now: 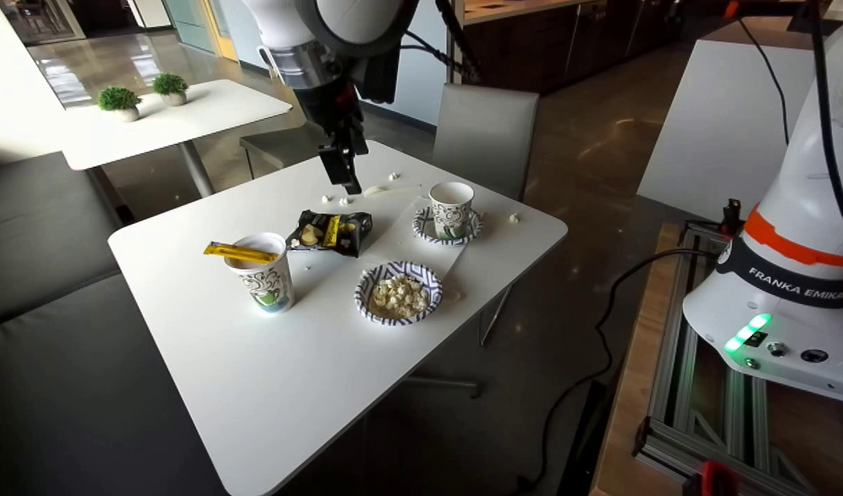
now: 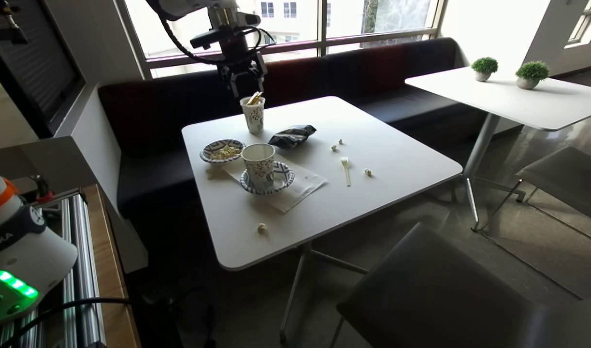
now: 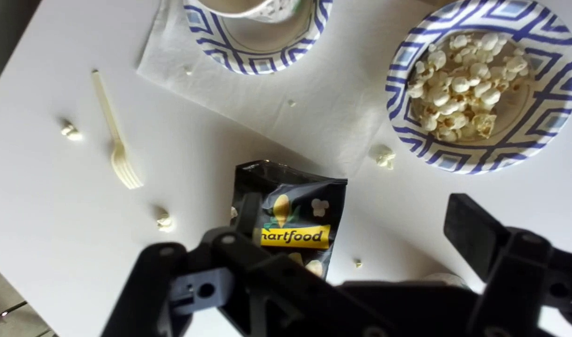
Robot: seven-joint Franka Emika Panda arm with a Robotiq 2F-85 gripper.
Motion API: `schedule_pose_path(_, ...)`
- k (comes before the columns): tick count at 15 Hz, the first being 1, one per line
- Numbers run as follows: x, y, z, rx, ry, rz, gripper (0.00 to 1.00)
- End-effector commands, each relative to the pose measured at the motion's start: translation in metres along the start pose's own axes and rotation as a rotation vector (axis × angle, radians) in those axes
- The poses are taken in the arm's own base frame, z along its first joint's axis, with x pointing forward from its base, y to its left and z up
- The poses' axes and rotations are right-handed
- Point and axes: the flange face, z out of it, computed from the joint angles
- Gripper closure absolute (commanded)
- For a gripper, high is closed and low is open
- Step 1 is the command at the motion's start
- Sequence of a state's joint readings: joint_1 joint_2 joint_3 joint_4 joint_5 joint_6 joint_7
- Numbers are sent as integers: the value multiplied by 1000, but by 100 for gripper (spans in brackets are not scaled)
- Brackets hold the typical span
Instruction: Pour the contents in the black packet into the coffee cup on the right.
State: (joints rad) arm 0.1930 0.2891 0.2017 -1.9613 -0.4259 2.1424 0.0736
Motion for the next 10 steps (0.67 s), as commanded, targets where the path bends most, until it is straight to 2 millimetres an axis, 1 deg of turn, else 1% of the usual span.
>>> schedule_pose_path(1,25,-9,55,37,15,43,0)
schedule_pose_path(4,42,-14,90,48,80,73,0)
schedule_pose_path(6,52,-14,108,69,125,113,0)
schedule_pose_path(10,70,-9,127,24,218,200,0)
